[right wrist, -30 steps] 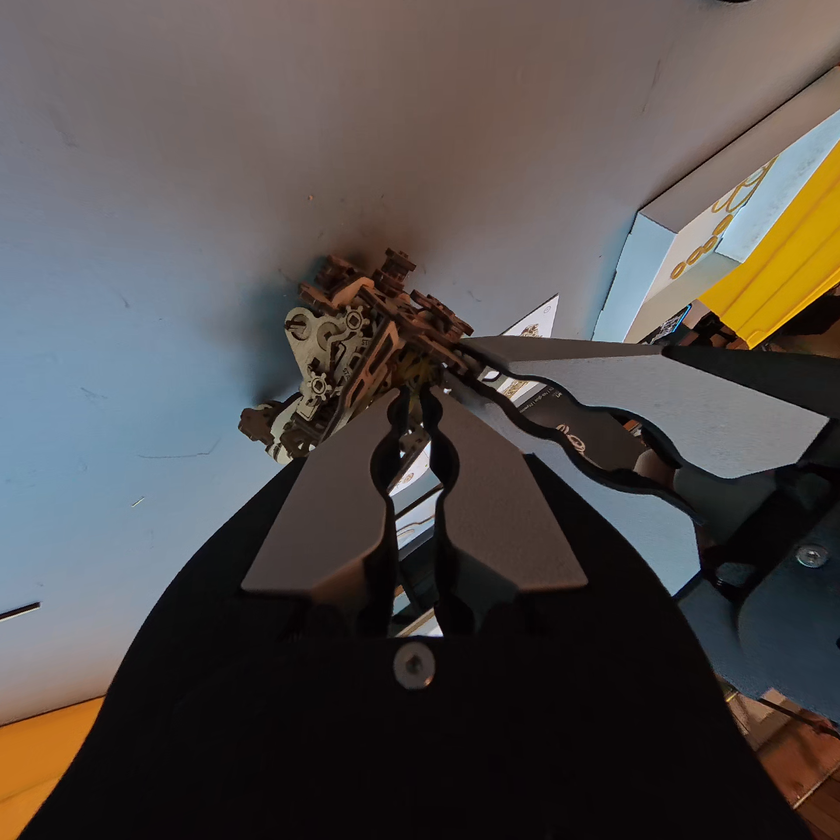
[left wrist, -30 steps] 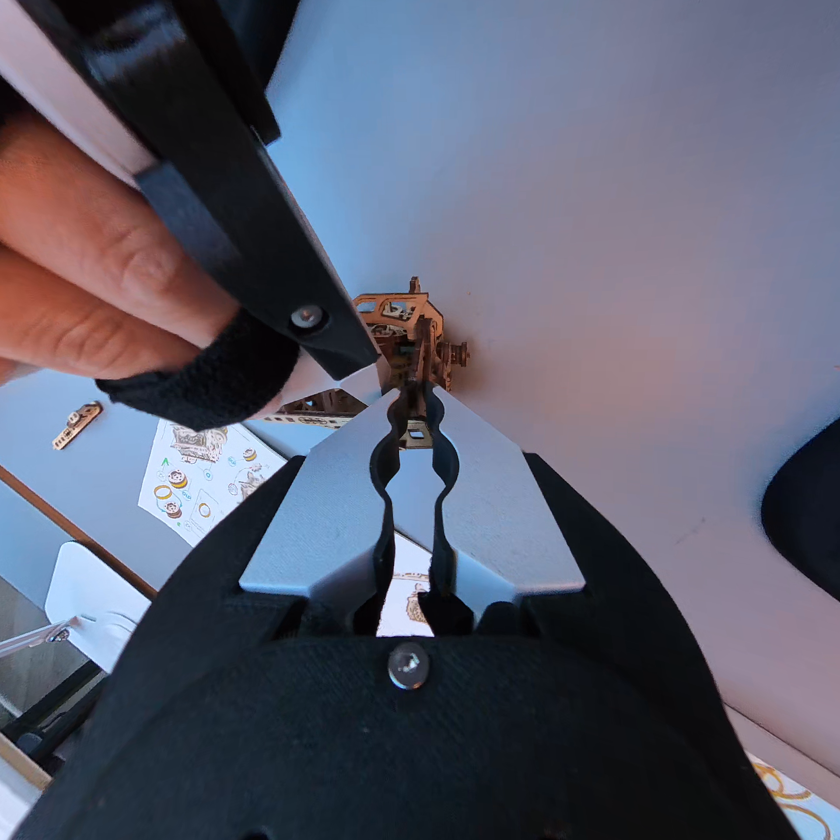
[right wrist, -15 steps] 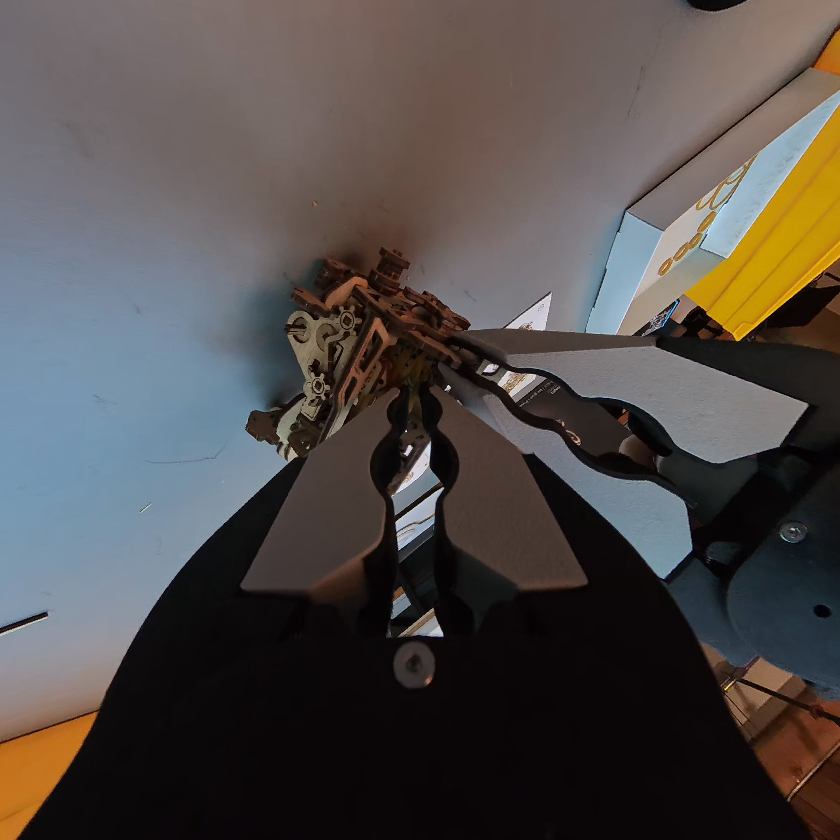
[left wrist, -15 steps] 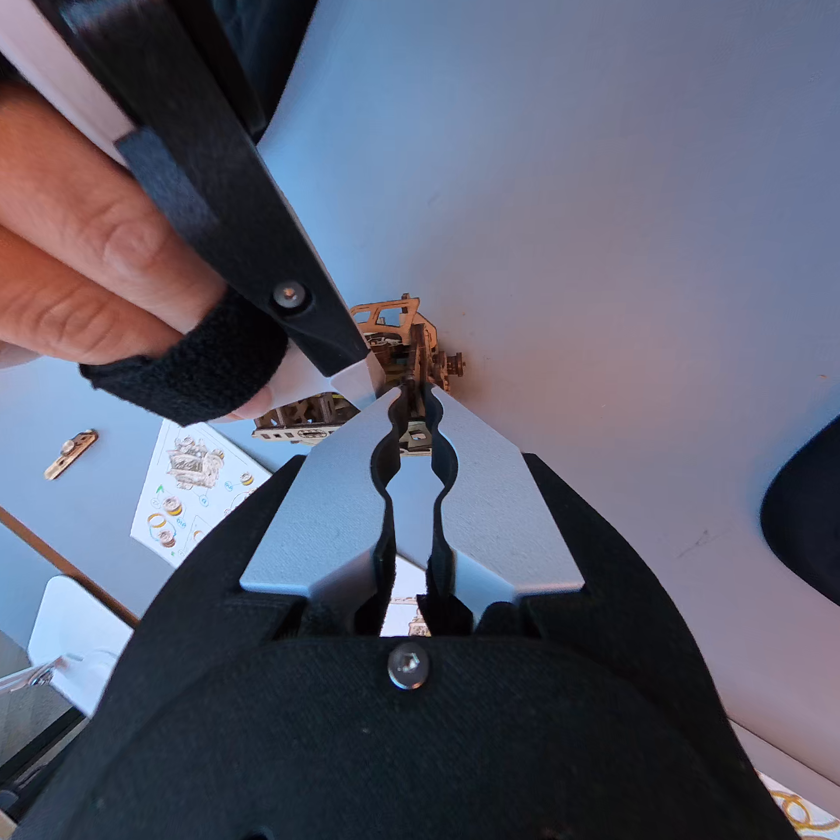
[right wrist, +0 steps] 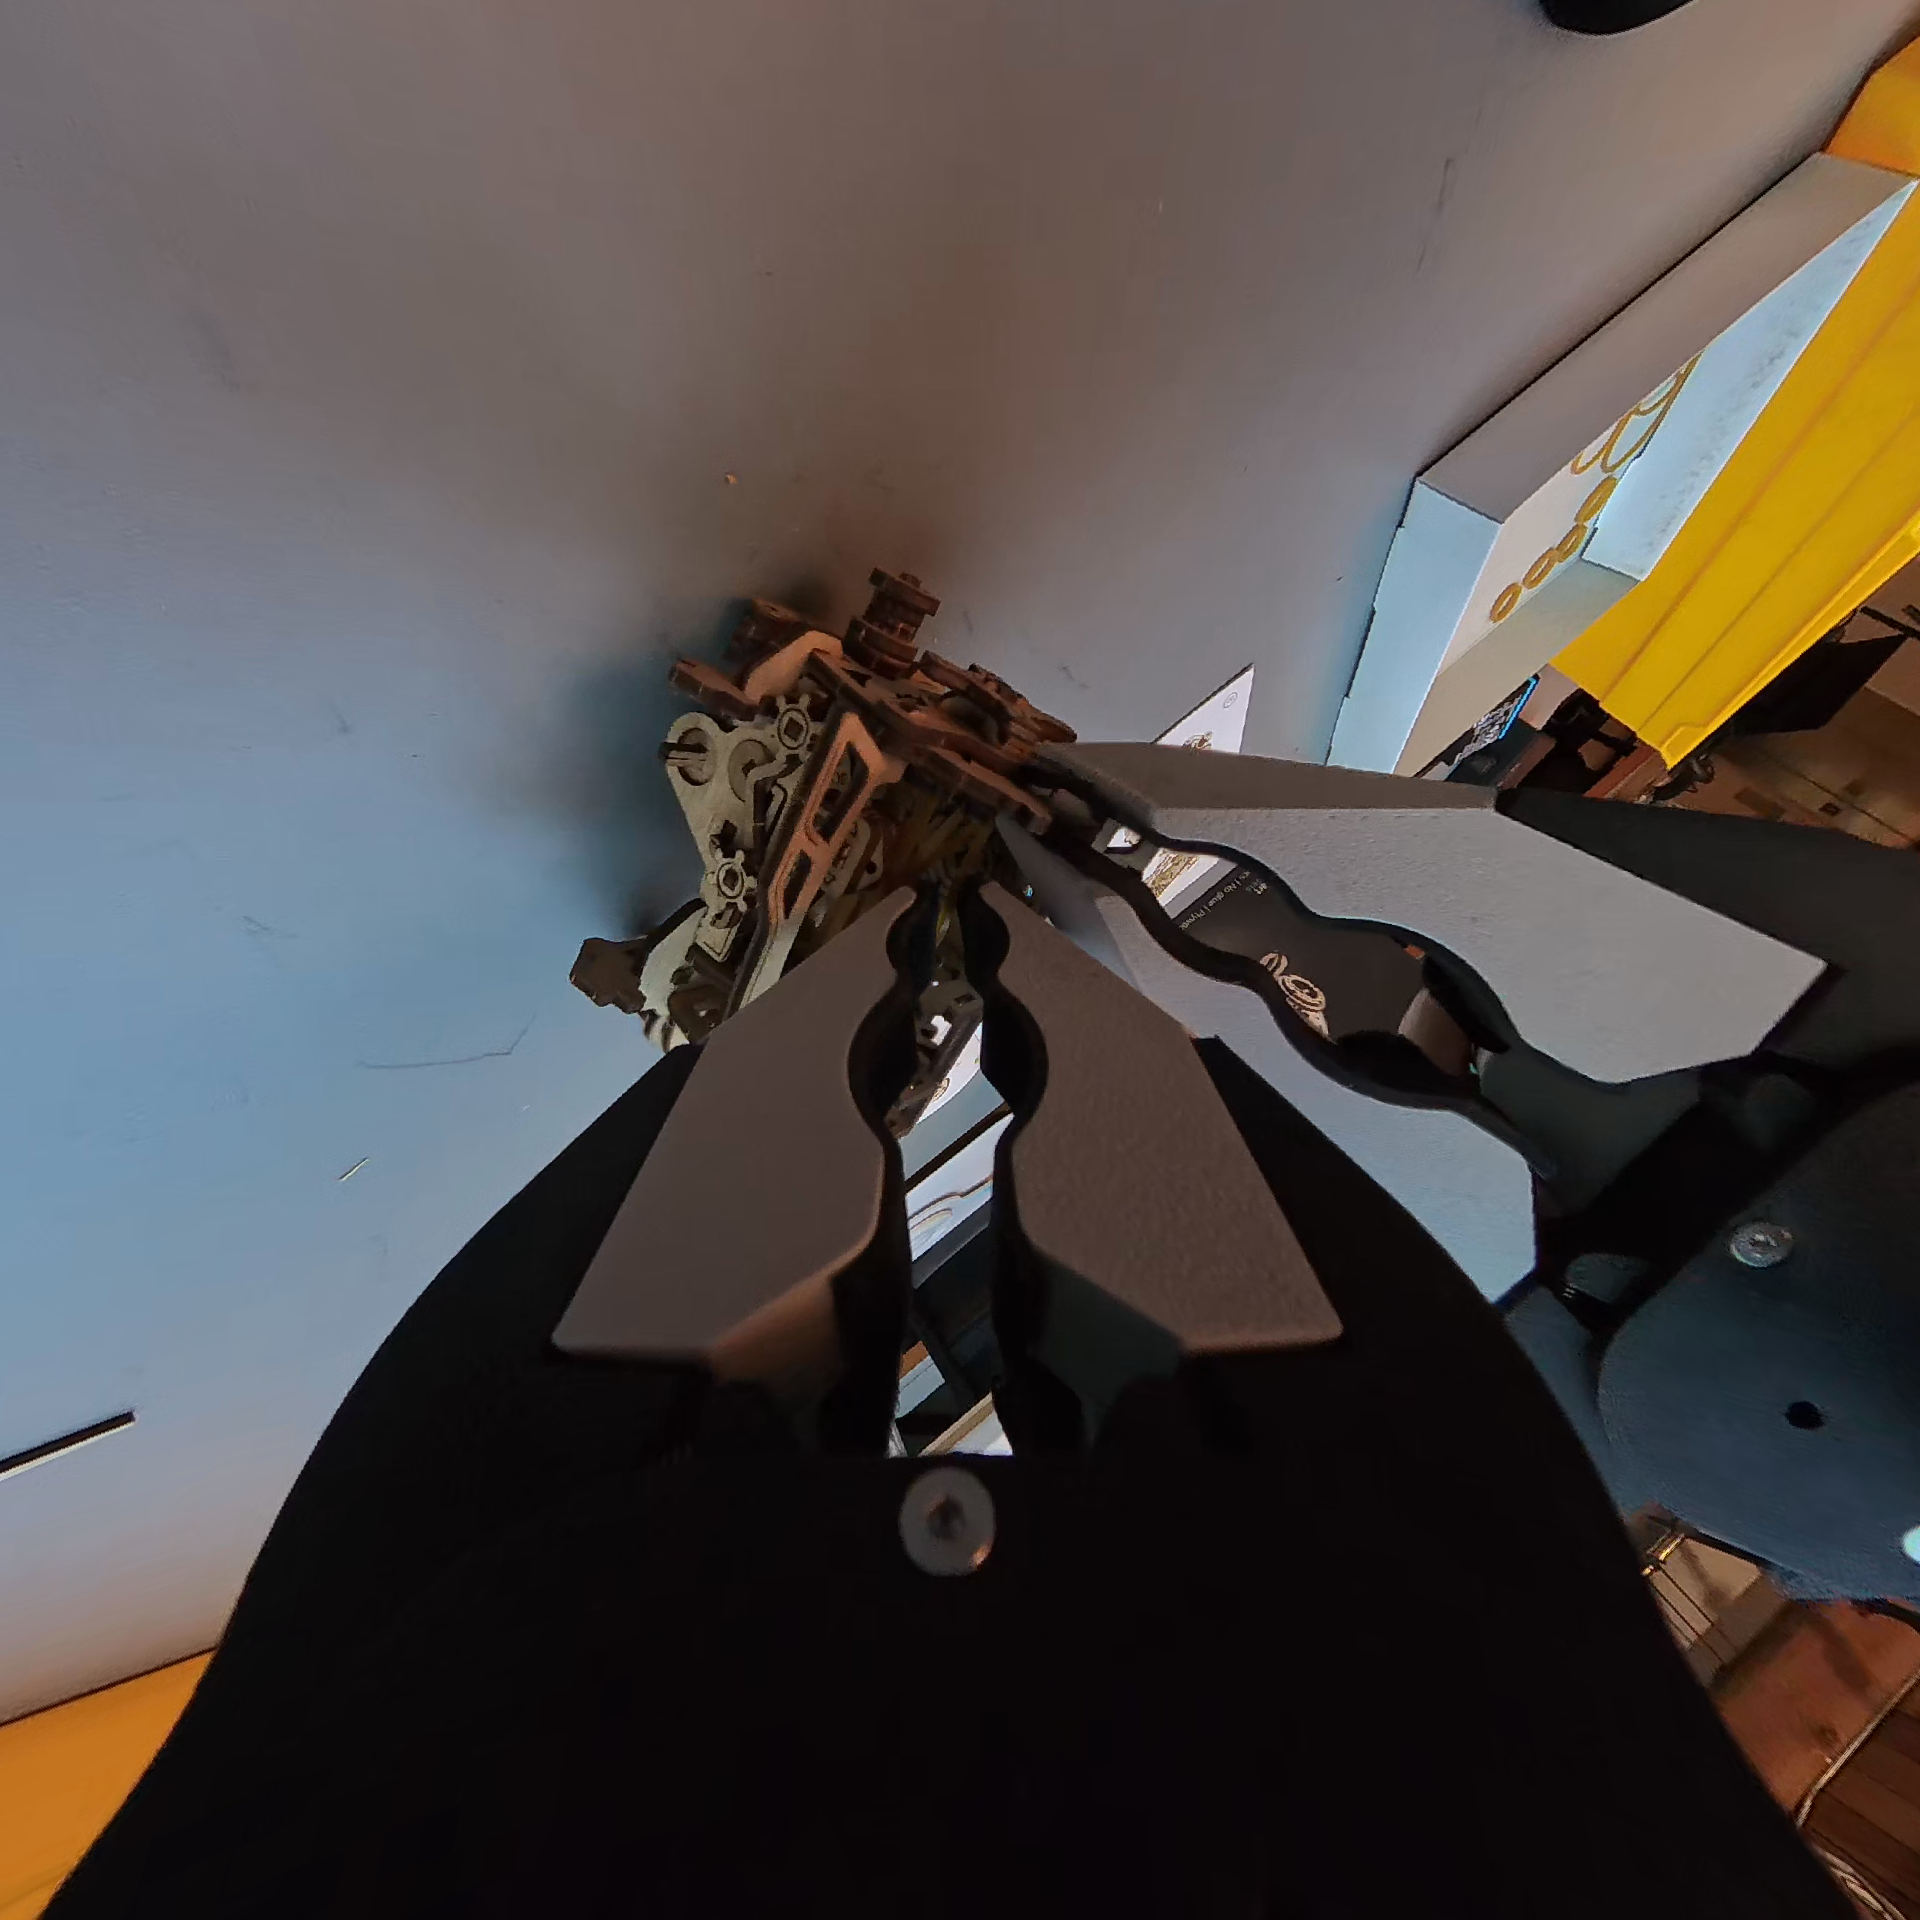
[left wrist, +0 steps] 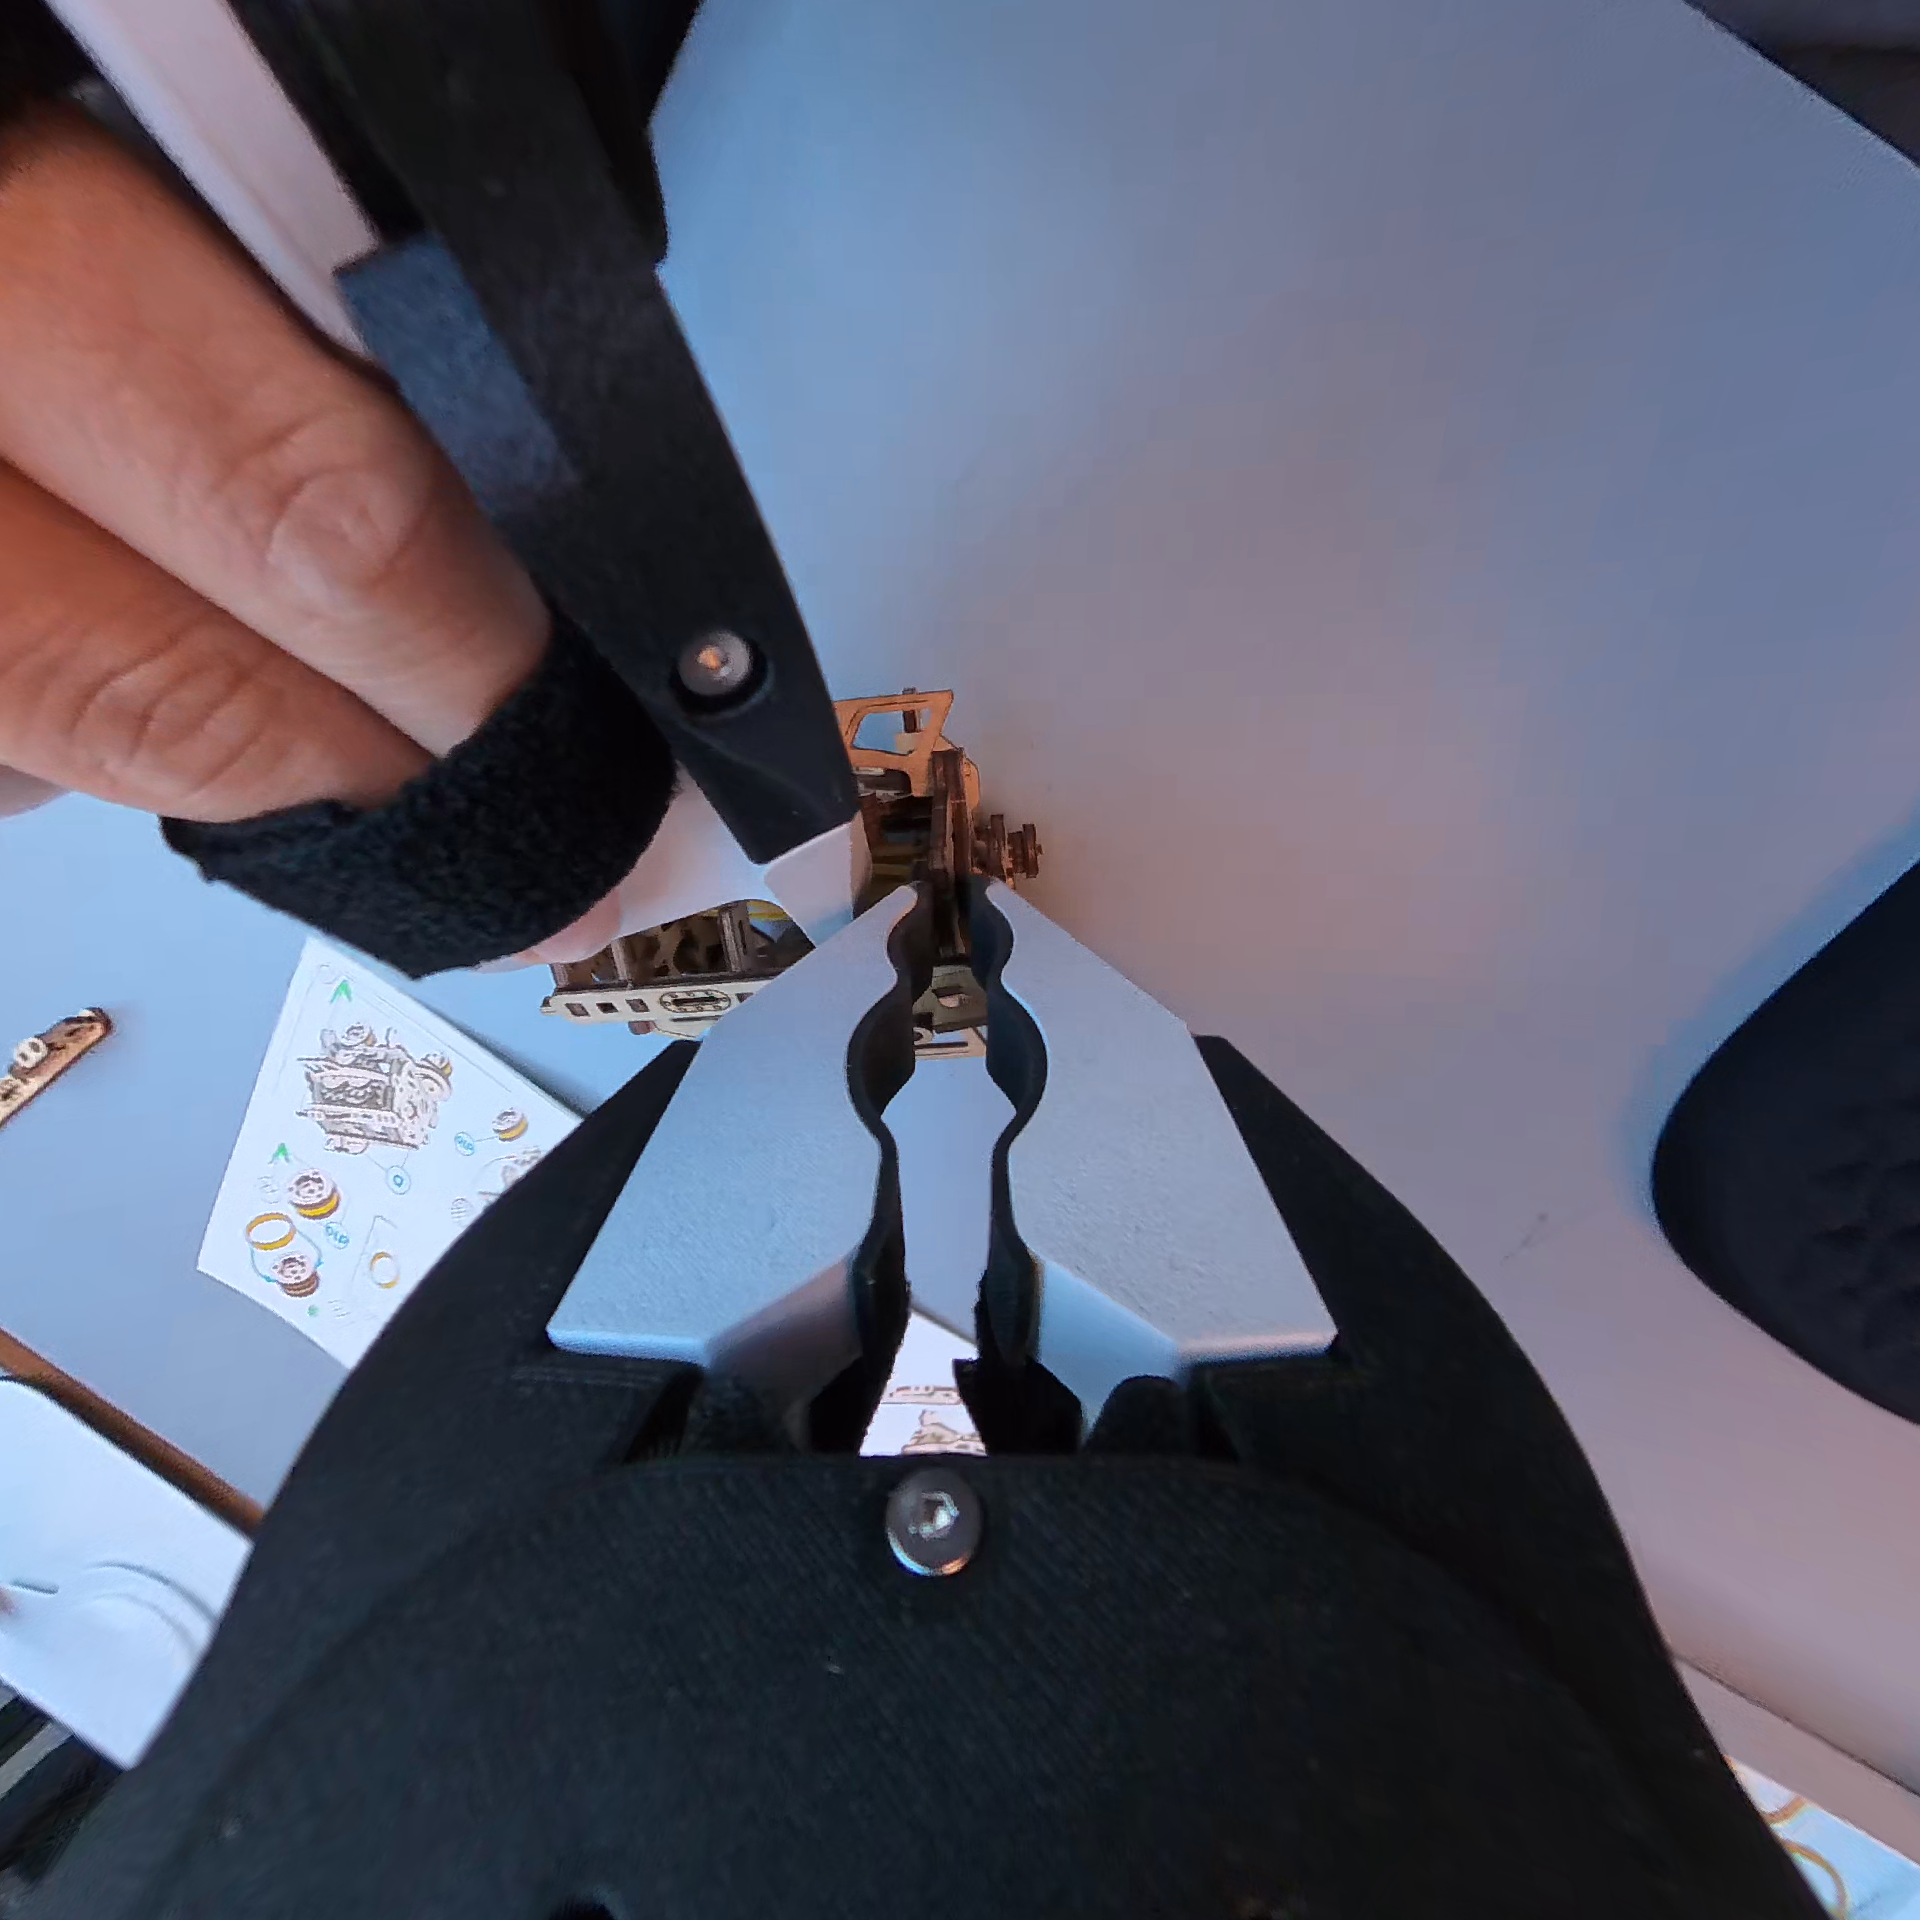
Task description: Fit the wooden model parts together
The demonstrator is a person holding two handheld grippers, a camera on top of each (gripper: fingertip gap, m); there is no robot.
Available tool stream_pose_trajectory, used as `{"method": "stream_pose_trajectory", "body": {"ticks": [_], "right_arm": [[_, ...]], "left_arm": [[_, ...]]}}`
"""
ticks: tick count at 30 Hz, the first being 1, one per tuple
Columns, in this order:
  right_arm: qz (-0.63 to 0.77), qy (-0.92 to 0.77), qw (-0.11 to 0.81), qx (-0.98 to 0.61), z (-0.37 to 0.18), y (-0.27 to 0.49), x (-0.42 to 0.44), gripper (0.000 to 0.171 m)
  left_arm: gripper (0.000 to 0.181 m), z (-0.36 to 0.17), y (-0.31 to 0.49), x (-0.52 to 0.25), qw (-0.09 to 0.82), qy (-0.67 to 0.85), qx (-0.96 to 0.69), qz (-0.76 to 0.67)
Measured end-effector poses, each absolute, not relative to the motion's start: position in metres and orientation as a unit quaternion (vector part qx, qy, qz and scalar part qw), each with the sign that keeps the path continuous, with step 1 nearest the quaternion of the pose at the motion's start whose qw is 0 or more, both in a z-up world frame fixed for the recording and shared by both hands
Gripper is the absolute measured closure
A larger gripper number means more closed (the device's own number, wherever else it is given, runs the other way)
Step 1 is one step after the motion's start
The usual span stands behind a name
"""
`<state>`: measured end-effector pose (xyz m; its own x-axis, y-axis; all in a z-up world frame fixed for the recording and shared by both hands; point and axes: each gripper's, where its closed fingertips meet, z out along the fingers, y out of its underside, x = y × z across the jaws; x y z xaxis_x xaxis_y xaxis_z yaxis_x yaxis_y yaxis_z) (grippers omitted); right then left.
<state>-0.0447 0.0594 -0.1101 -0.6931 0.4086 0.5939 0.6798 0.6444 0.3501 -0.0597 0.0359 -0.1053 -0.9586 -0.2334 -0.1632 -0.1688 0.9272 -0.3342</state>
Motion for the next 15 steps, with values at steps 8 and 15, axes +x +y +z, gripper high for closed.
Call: {"method": "stream_pose_trajectory", "body": {"ticks": [8,15], "right_arm": [[-0.281,-0.872,0.243,-0.319,-0.1099,0.0575,-0.0432,0.168],[-0.273,-0.866,0.257,-0.331,-0.1063,0.054,-0.0407,0.167]], "left_arm": [[0.179,-0.1051,0.0338,-0.0577,0.082,0.973,-0.122,-0.178],[0.179,-0.1051,0.0336,-0.0565,0.074,0.971,-0.13,-0.187]]}}
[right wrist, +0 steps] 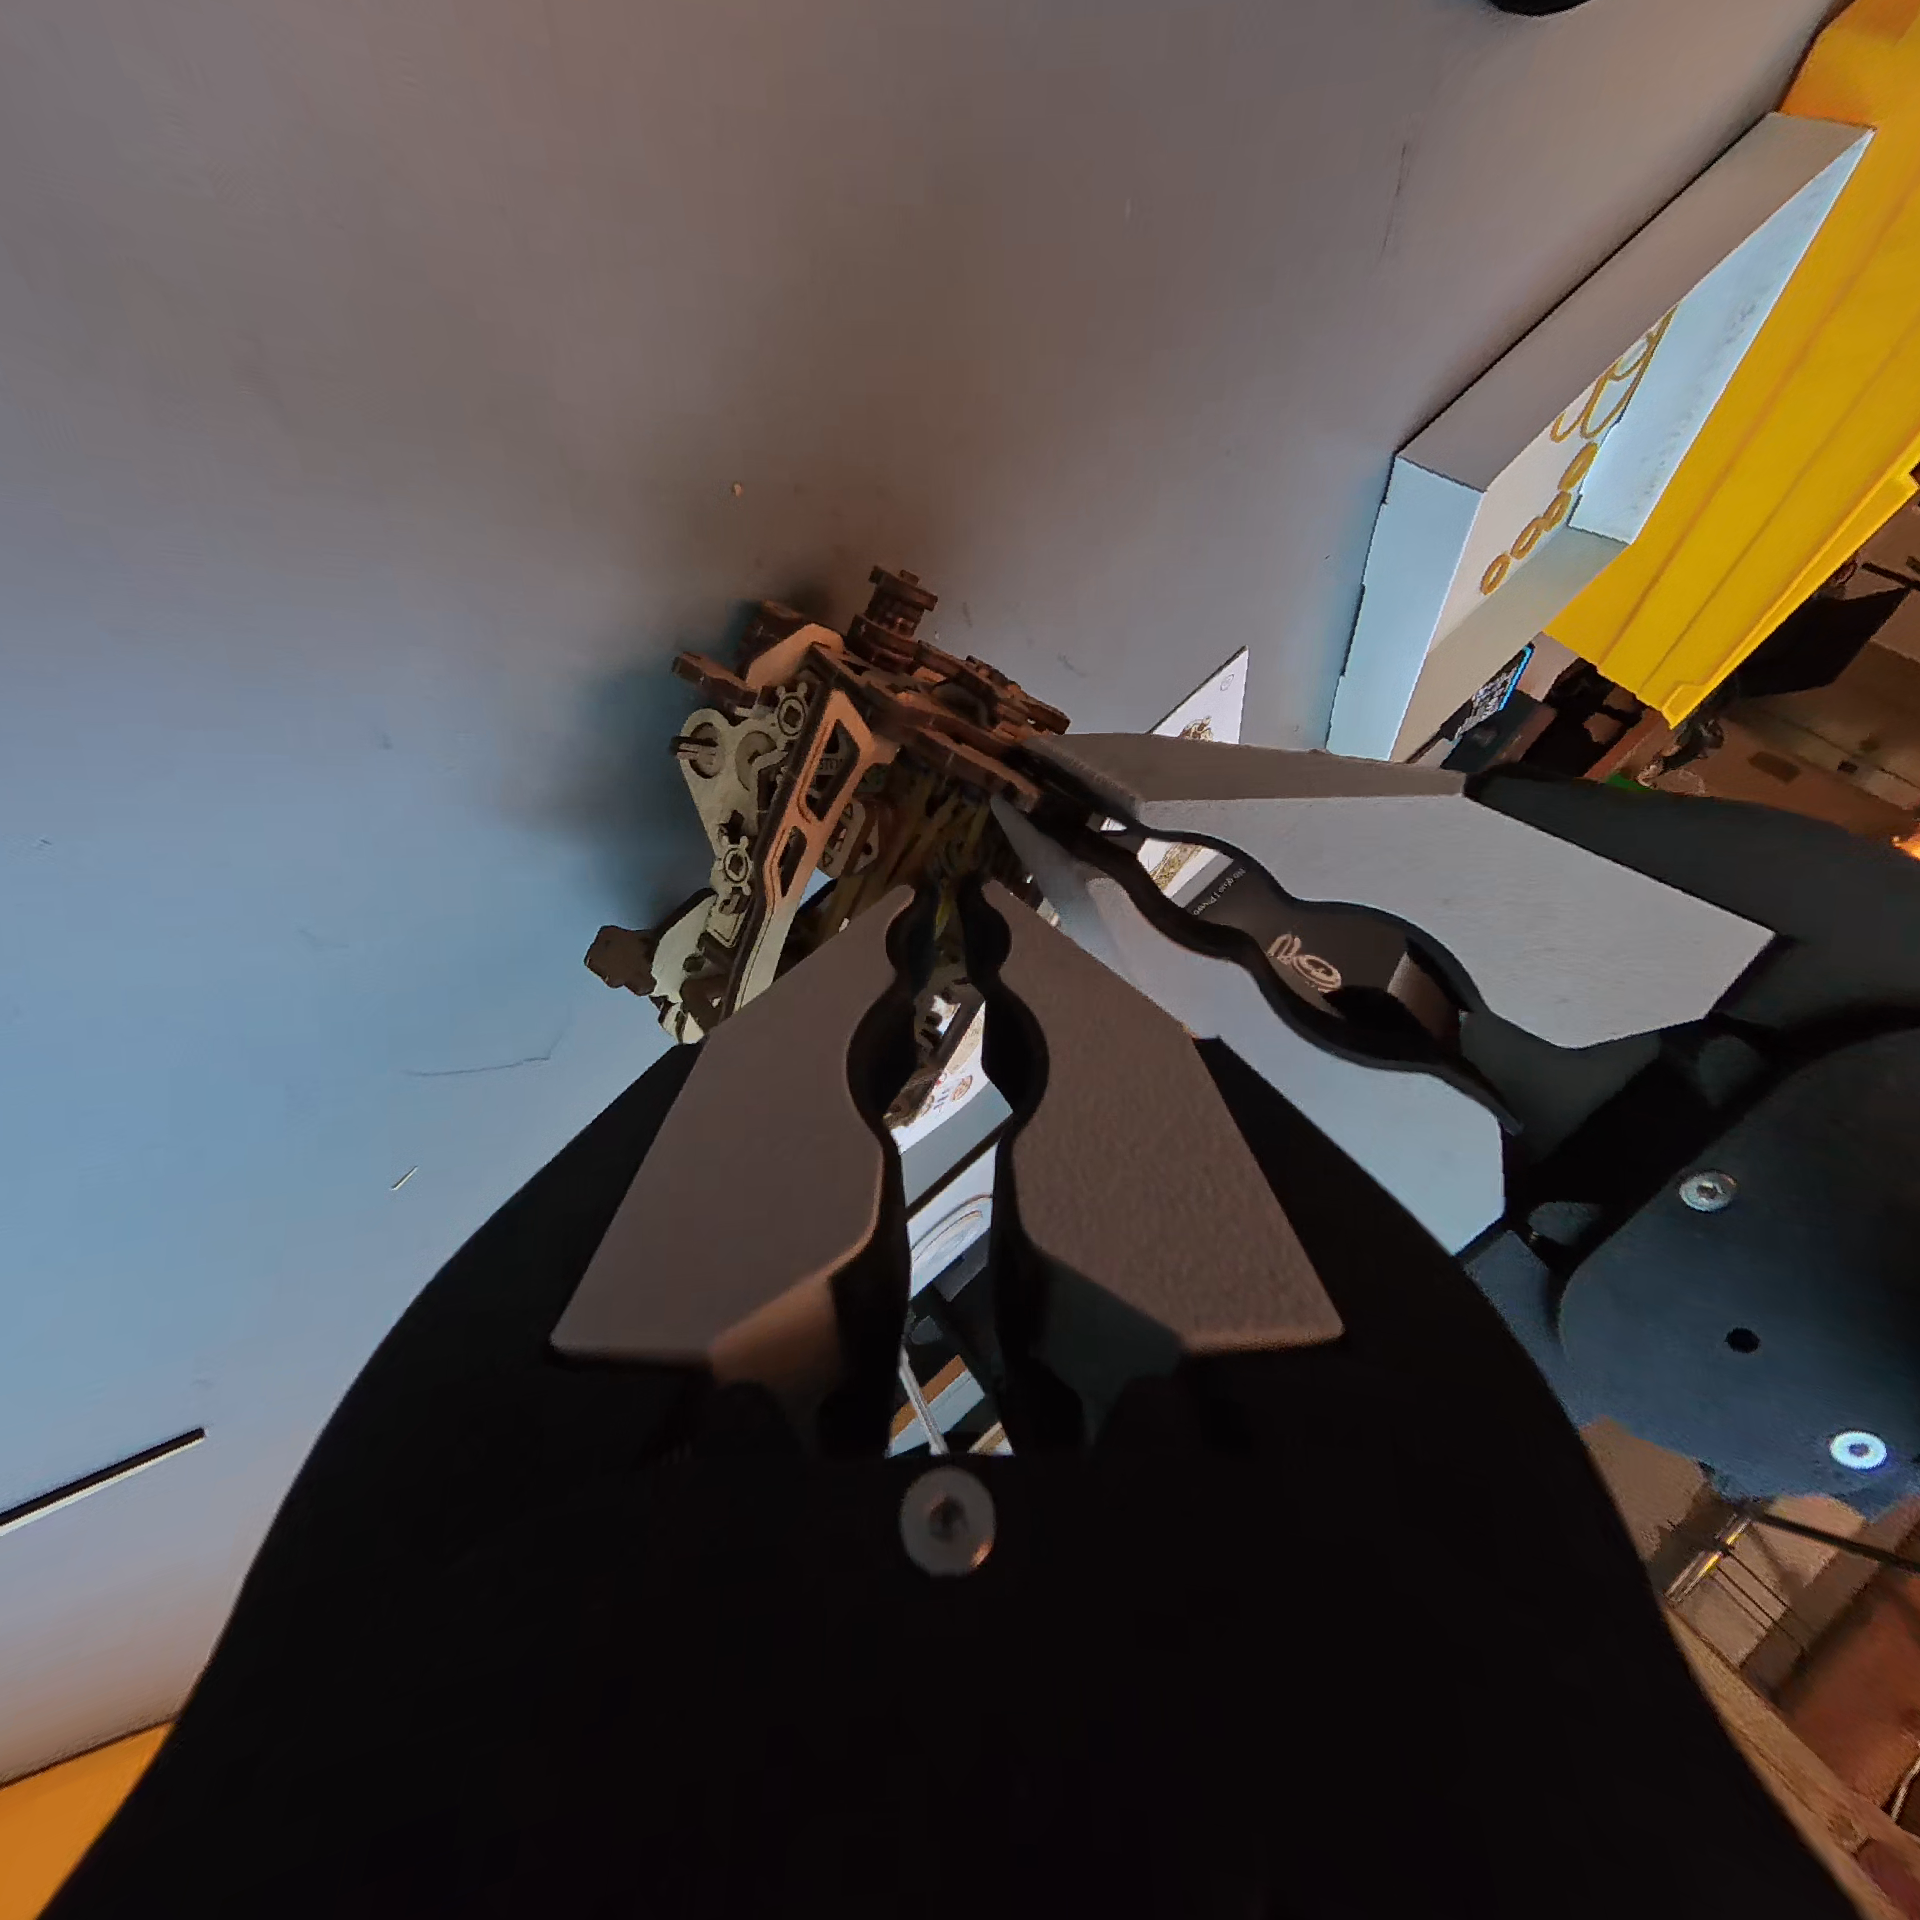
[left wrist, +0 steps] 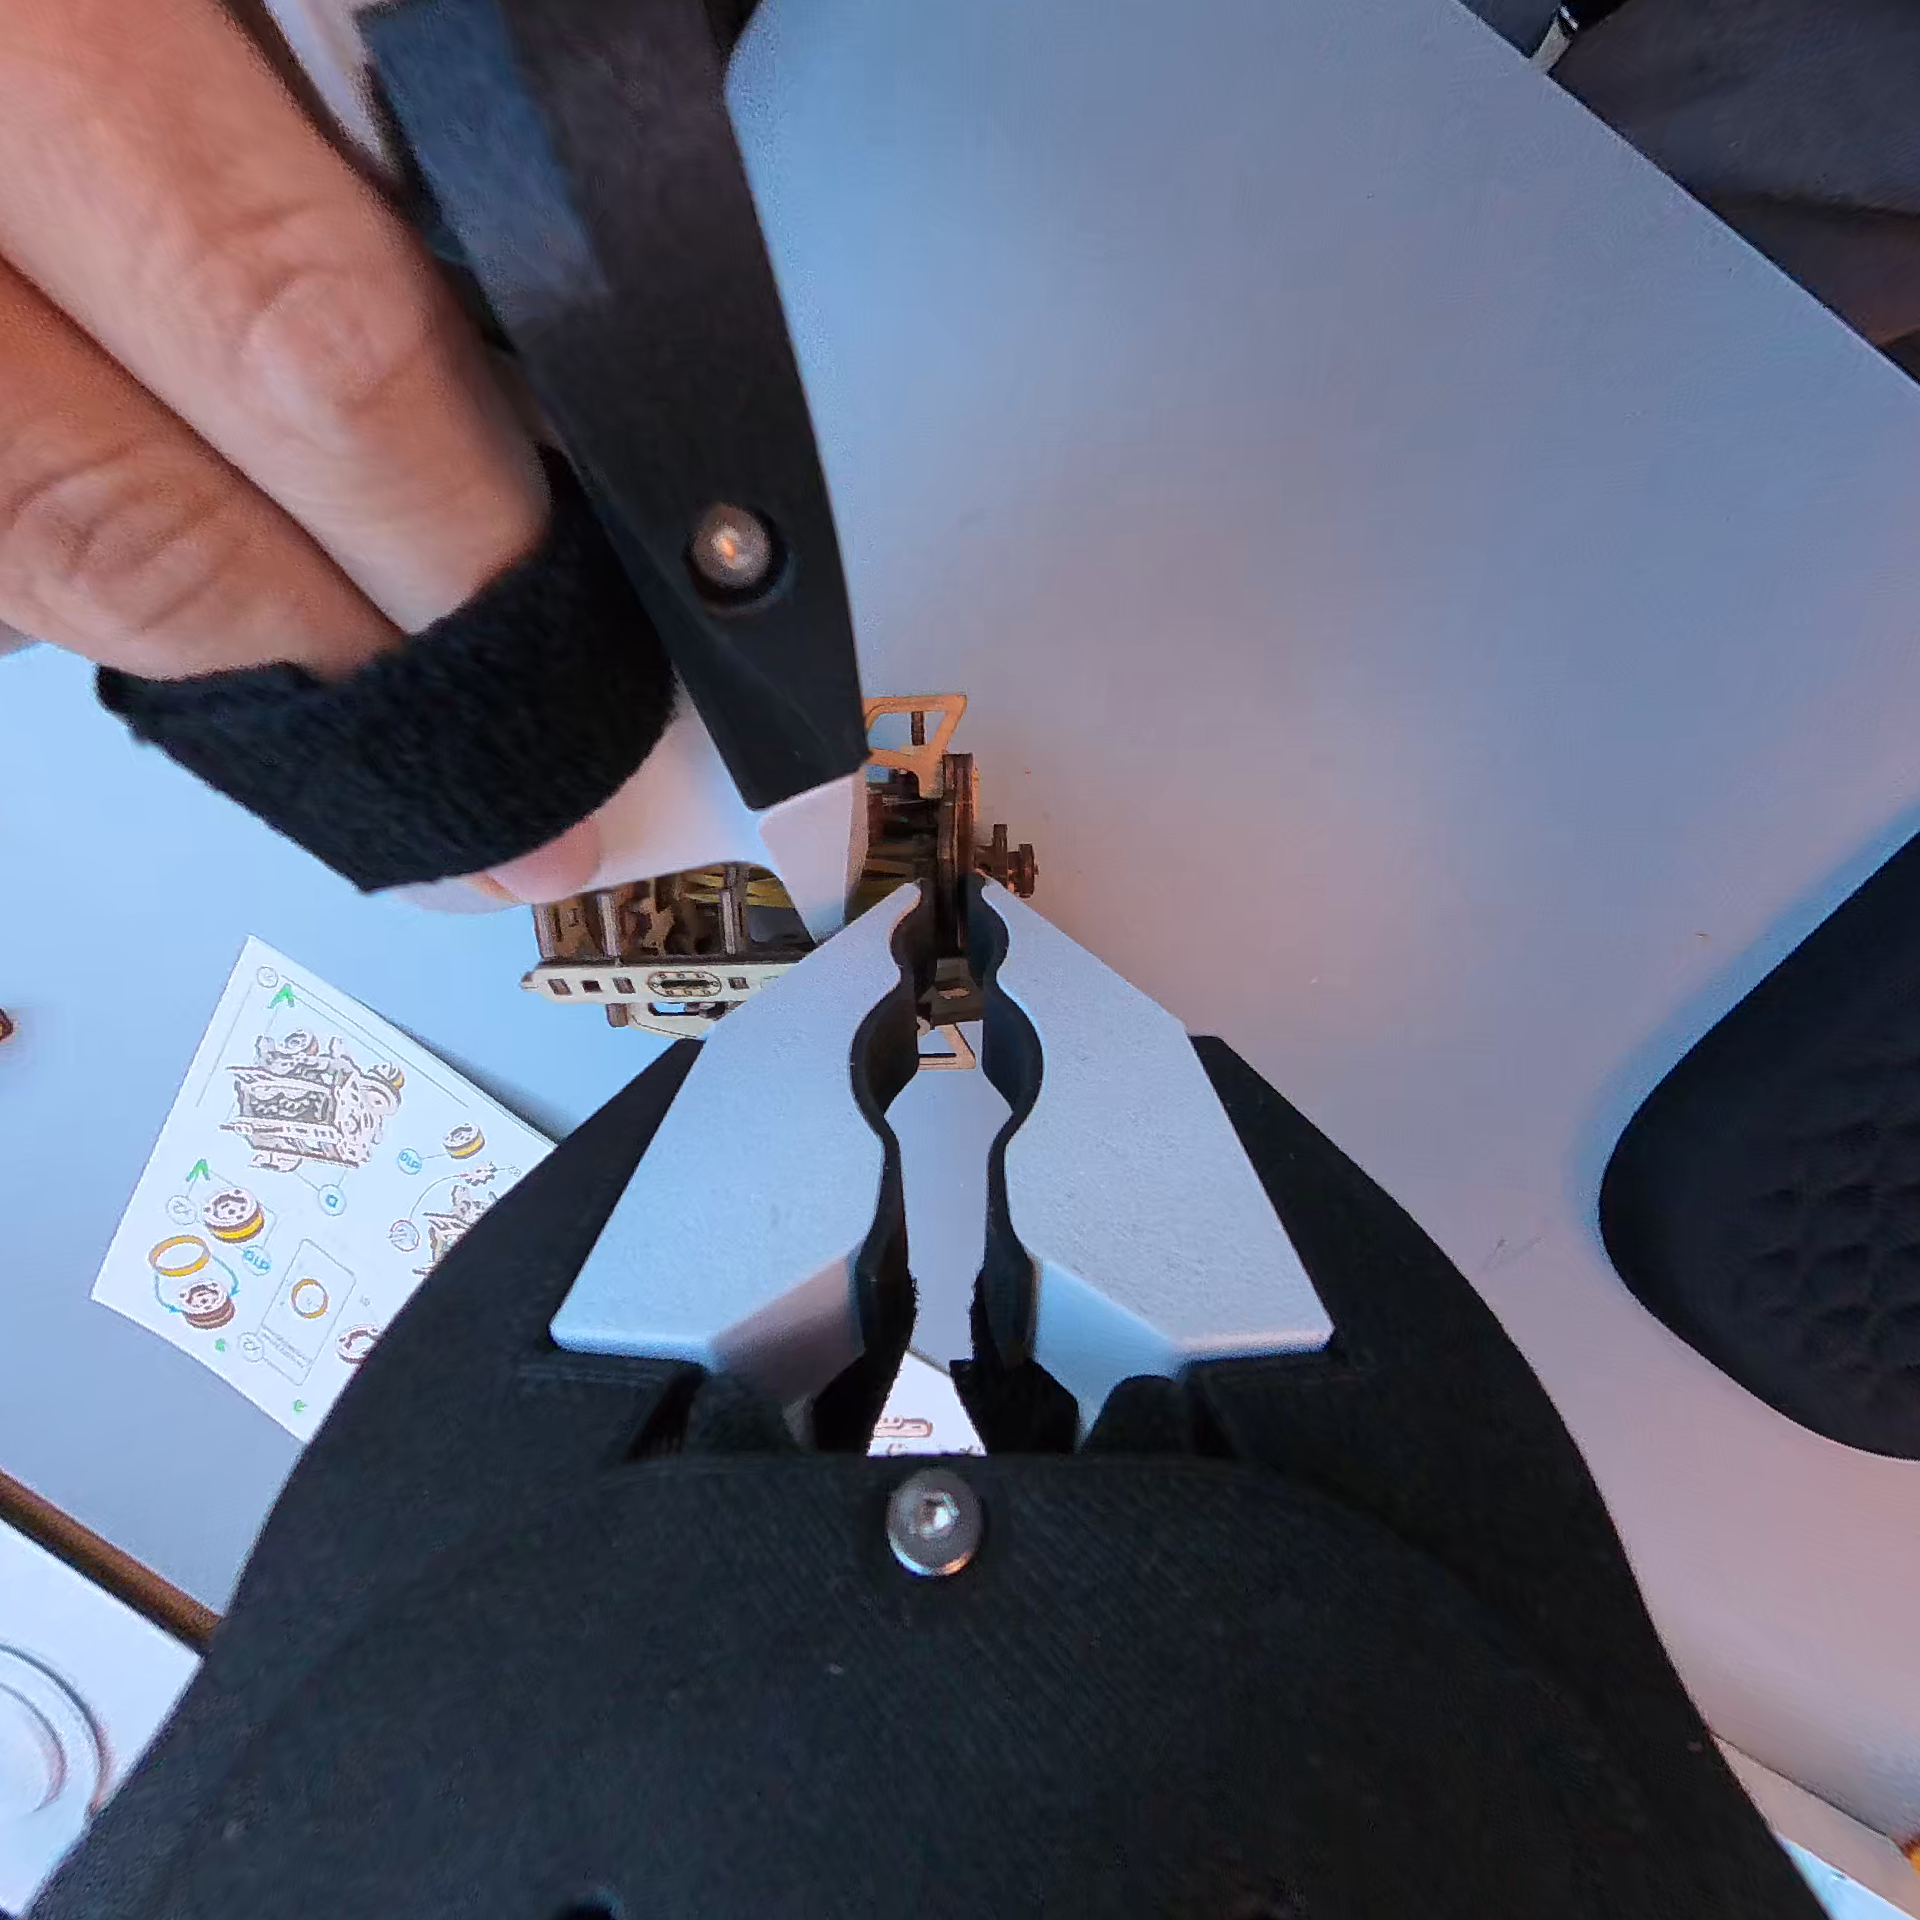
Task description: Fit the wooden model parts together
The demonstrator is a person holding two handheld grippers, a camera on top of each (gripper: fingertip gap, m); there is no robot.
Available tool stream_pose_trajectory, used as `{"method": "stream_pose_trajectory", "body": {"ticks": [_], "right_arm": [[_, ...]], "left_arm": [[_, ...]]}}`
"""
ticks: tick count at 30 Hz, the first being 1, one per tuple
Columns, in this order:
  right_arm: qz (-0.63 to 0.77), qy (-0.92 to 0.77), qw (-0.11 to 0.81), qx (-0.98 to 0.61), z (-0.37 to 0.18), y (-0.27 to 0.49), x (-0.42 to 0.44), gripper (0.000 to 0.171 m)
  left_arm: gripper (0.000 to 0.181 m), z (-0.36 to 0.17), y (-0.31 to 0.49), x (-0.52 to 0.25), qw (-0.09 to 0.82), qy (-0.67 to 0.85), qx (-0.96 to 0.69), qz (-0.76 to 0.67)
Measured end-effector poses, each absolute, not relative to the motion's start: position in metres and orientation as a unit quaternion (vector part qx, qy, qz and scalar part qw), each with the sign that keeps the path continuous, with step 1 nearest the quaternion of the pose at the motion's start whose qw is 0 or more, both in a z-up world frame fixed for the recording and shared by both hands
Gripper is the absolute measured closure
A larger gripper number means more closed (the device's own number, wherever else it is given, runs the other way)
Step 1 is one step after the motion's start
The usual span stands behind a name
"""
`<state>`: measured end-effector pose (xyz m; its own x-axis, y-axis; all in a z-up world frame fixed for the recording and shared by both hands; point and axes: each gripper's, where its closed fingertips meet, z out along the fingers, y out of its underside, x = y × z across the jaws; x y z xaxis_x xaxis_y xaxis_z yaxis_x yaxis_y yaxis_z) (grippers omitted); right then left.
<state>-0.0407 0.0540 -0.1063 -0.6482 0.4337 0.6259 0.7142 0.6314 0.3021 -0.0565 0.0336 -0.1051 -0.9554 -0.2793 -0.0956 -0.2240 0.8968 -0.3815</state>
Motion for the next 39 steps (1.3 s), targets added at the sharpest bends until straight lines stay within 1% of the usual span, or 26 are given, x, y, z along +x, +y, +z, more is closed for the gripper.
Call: {"method": "stream_pose_trajectory", "body": {"ticks": [5,19,31,39], "right_arm": [[-0.261,-0.854,0.28,-0.351,-0.105,0.052,-0.039,0.167],[-0.271,-0.831,0.323,-0.364,-0.098,0.052,-0.036,0.16],[-0.248,-0.828,0.315,-0.391,-0.095,0.05,-0.035,0.159],[-0.242,-0.82,0.334,-0.398,-0.087,0.05,-0.035,0.159]], "left_arm": [[0.179,-0.105,0.034,-0.057,0.074,0.971,-0.13,-0.187],[0.179,-0.106,0.034,-0.057,0.071,0.972,-0.131,-0.184],[0.179,-0.106,0.034,-0.057,0.072,0.971,-0.134,-0.187],[0.179,-0.106,0.035,-0.058,0.072,0.971,-0.134,-0.185]]}}
